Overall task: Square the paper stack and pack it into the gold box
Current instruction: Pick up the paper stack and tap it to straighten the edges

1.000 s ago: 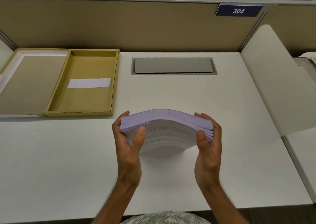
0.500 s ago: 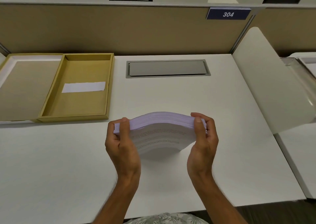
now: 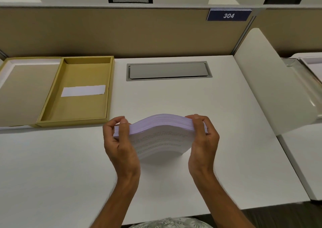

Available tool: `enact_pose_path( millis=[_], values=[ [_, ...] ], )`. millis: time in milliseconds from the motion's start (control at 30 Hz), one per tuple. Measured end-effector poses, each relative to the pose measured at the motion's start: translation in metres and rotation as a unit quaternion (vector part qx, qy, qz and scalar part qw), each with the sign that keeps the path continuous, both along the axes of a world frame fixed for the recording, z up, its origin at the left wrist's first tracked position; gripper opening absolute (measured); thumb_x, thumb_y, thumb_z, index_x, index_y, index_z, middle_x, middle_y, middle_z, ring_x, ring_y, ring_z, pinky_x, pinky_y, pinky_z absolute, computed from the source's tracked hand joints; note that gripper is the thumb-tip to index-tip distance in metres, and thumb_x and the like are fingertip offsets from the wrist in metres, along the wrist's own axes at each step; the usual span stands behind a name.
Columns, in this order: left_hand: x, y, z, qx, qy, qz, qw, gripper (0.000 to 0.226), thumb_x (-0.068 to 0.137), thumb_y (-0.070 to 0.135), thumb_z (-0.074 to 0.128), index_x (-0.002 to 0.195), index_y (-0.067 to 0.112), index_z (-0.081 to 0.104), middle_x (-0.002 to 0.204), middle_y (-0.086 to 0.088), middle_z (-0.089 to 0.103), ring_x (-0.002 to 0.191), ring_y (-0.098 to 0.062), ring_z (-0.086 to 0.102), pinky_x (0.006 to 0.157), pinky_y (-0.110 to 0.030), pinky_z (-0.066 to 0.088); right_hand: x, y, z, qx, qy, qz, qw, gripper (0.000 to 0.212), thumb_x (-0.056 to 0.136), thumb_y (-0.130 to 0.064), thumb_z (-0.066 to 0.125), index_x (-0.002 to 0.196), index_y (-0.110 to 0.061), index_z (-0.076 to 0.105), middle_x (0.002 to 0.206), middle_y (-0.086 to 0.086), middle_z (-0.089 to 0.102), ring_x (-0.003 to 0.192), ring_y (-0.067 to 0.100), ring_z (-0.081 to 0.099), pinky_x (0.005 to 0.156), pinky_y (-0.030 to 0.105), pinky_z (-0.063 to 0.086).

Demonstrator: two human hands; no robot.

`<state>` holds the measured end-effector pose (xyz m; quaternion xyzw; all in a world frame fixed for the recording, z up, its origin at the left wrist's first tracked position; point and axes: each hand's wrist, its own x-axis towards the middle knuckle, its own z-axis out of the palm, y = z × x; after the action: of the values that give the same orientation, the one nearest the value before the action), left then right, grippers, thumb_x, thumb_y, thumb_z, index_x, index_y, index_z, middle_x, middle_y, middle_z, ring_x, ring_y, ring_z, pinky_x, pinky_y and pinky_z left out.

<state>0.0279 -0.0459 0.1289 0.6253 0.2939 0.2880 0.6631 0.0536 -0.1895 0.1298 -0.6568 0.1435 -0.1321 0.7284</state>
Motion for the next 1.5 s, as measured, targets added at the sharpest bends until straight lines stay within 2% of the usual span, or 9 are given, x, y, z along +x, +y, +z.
enact_pose_path(
  millis=[167, 400, 567, 633, 867, 1133, 1300, 1400, 1500],
  values=[
    [0.003, 0.004, -0.003, 0.011, -0.004, -0.024, 1.0, 0.024, 0.089, 0.044, 0.049, 0.091, 0.028, 0.066, 0.082, 0.018, 0.066, 0.075, 0.003, 0.056, 0.06, -0.007, 0.042, 0.004, 0.0, 0.0, -0.007, -0.003, 0.014, 1.0, 0.021, 0.093, -0.03, 0.055, 0.091, -0.014, 0.069, 0.089, -0.005, 0.073, 0.08, 0.007, 0.065, 0.065, 0.011, 0.047],
    [0.007, 0.004, -0.005, 0.031, 0.019, -0.003, 0.999, 0.027, 0.088, 0.039, 0.045, 0.07, 0.02, 0.053, 0.061, 0.017, 0.046, 0.059, 0.004, 0.044, 0.052, -0.006, 0.033, 0.008, 0.001, 0.003, -0.021, 0.001, -0.001, 1.0, 0.024, 0.09, -0.028, 0.055, 0.067, -0.022, 0.061, 0.063, -0.015, 0.058, 0.058, 0.0, 0.05, 0.053, 0.007, 0.038],
    [0.006, 0.006, 0.0, 0.001, 0.013, -0.038, 0.999, 0.032, 0.093, 0.05, 0.047, 0.065, 0.036, 0.056, 0.058, 0.021, 0.049, 0.057, 0.006, 0.048, 0.051, -0.006, 0.037, 0.007, -0.003, 0.003, 0.002, -0.002, 0.021, 1.0, 0.032, 0.089, -0.037, 0.058, 0.07, -0.012, 0.057, 0.065, -0.007, 0.052, 0.061, 0.007, 0.046, 0.053, 0.01, 0.036],
    [0.006, 0.007, 0.001, 0.008, 0.012, -0.044, 0.999, 0.033, 0.093, 0.048, 0.049, 0.063, 0.038, 0.054, 0.058, 0.021, 0.048, 0.056, 0.004, 0.047, 0.051, -0.006, 0.036, 0.007, -0.005, 0.003, 0.0, -0.005, 0.032, 0.999, 0.03, 0.09, -0.035, 0.058, 0.065, -0.019, 0.055, 0.065, -0.007, 0.048, 0.06, 0.008, 0.042, 0.053, 0.01, 0.034],
    [0.003, 0.008, -0.006, 0.014, -0.008, -0.052, 0.999, 0.036, 0.098, 0.039, 0.04, 0.082, 0.012, 0.057, 0.072, 0.005, 0.053, 0.064, -0.002, 0.049, 0.054, -0.012, 0.037, 0.006, -0.004, 0.003, 0.005, -0.012, 0.039, 0.999, 0.026, 0.09, -0.028, 0.057, 0.066, -0.021, 0.053, 0.067, -0.006, 0.047, 0.064, 0.013, 0.041, 0.056, 0.013, 0.034],
    [0.004, 0.01, -0.008, 0.024, -0.016, -0.066, 0.997, 0.032, 0.099, 0.034, 0.034, 0.083, 0.02, 0.059, 0.075, 0.006, 0.054, 0.066, 0.001, 0.05, 0.053, -0.01, 0.037, 0.007, -0.006, 0.001, 0.001, -0.021, 0.057, 0.998, 0.029, 0.094, -0.033, 0.054, 0.072, -0.015, 0.057, 0.07, -0.005, 0.052, 0.065, 0.011, 0.045, 0.057, 0.012, 0.037],
    [0.003, 0.012, -0.011, 0.048, -0.006, -0.078, 0.996, 0.034, 0.099, 0.043, 0.033, 0.083, 0.029, 0.059, 0.079, 0.004, 0.056, 0.069, -0.002, 0.051, 0.055, -0.012, 0.039, 0.008, -0.02, -0.002, 0.014, -0.043, 0.147, 0.988, 0.044, 0.09, -0.053, 0.054, 0.089, -0.01, 0.064, 0.084, 0.0, 0.062, 0.077, 0.014, 0.056, 0.065, 0.017, 0.044],
    [0.0, 0.015, -0.009, 0.007, -0.047, -0.122, 0.991, 0.038, 0.091, 0.067, 0.039, 0.087, 0.037, 0.062, 0.079, 0.013, 0.06, 0.072, 0.001, 0.056, 0.058, -0.012, 0.044, 0.007, -0.031, -0.007, 0.001, -0.055, 0.214, 0.975, 0.051, 0.086, -0.061, 0.064, 0.103, -0.014, 0.064, 0.098, 0.001, 0.065, 0.089, 0.017, 0.061, 0.073, 0.023, 0.048],
    [-0.008, 0.032, -0.018, 0.009, -0.066, -0.234, 0.97, 0.05, 0.082, 0.073, 0.054, 0.108, 0.032, 0.059, 0.093, 0.018, 0.067, 0.086, 0.001, 0.063, 0.07, -0.013, 0.05, 0.009, -0.052, -0.014, -0.043, -0.058, 0.296, 0.952, 0.056, 0.077, -0.049, 0.08, 0.121, -0.02, 0.06, 0.116, -0.001, 0.065, 0.105, 0.019, 0.064, 0.08, 0.024, 0.054]
  ],
)
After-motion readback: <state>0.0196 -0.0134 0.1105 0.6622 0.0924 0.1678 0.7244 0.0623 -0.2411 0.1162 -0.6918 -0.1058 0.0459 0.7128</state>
